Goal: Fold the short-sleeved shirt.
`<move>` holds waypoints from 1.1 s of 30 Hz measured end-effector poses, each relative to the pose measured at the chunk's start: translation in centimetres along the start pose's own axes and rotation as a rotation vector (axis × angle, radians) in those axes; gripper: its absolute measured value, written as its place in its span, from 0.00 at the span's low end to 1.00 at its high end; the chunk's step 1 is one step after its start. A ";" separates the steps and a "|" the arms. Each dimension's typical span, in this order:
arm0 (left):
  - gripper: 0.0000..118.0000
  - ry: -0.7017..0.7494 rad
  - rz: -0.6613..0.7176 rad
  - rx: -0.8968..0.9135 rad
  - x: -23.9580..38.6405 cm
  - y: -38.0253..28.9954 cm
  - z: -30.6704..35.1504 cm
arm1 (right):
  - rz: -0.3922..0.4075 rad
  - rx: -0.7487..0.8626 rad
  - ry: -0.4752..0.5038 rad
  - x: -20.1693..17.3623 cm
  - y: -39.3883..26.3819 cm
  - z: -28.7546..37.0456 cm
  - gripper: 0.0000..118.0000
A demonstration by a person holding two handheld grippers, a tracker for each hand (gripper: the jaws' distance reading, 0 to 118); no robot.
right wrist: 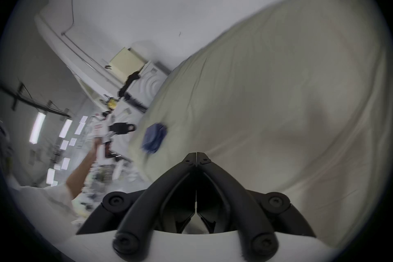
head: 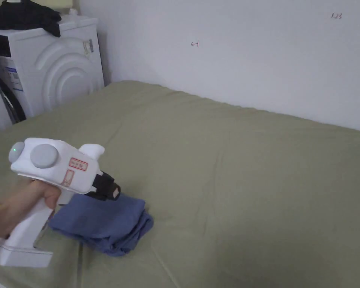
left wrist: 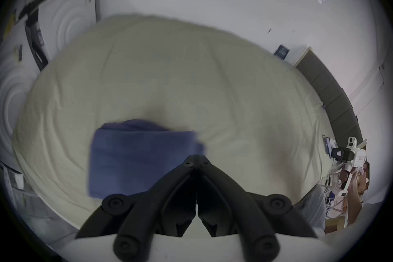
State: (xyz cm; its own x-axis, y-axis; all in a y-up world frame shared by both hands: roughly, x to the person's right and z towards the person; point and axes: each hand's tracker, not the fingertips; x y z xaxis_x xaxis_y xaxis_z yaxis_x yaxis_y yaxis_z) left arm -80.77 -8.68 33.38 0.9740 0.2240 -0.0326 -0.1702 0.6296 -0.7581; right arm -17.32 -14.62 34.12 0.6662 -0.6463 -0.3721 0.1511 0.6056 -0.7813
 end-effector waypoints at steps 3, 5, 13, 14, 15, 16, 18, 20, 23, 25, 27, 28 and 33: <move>0.00 -0.055 0.014 0.084 5.6 -1.5 -2.1 | 0.158 0.132 -0.250 -3.0 0.9 1.9 0.00; 0.00 -0.021 -0.057 0.206 10.9 -2.1 -2.2 | 0.279 0.217 -0.394 -4.8 1.3 3.1 0.00; 0.00 -0.028 -0.119 0.574 31.5 -7.5 3.2 | 0.507 0.542 -0.685 -10.0 0.2 7.8 0.00; 0.00 0.024 -0.152 0.621 32.4 -7.5 3.6 | 0.532 0.567 -0.709 -10.3 -0.1 8.4 0.01; 0.00 0.054 -0.172 0.651 32.7 -7.2 3.8 | 0.541 0.571 -0.723 -10.6 -0.3 8.7 0.01; 0.00 0.087 -0.200 0.657 33.6 -7.3 4.2 | 0.549 0.571 -0.722 -11.1 -0.2 9.2 0.01; 0.00 0.112 -0.235 0.679 34.6 -7.7 4.8 | 0.565 0.590 -0.726 -11.4 -0.7 9.9 0.01; 0.00 0.115 -0.234 0.665 35.1 -8.1 5.9 | 0.569 0.589 -0.720 -11.3 -0.7 10.2 0.01; 0.00 0.123 -0.244 0.673 35.0 -8.4 6.3 | 0.572 0.596 -0.712 -11.5 -0.8 10.4 0.01; 0.00 0.122 -0.253 0.676 35.3 -8.7 6.7 | 0.565 0.597 -0.701 -11.4 -0.6 10.3 0.01; 0.00 0.119 -0.257 0.672 34.9 -8.2 6.7 | 0.566 0.599 -0.699 -11.5 -0.6 10.3 0.01; 0.00 0.119 -0.266 0.669 35.1 -8.2 6.7 | 0.567 0.598 -0.698 -11.5 -0.6 10.2 0.01; 0.00 0.140 -0.253 0.680 34.6 -7.9 6.9 | 0.561 0.606 -0.699 -11.2 -0.5 10.2 0.01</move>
State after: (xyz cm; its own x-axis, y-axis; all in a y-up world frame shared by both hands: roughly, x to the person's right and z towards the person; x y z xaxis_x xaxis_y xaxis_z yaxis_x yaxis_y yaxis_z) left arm -46.76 -0.76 42.77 0.9980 -0.0569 -0.0274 0.0510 0.9816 -0.1840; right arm -17.44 -2.91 43.76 0.9930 0.0859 -0.0813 -0.0967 0.9854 -0.1399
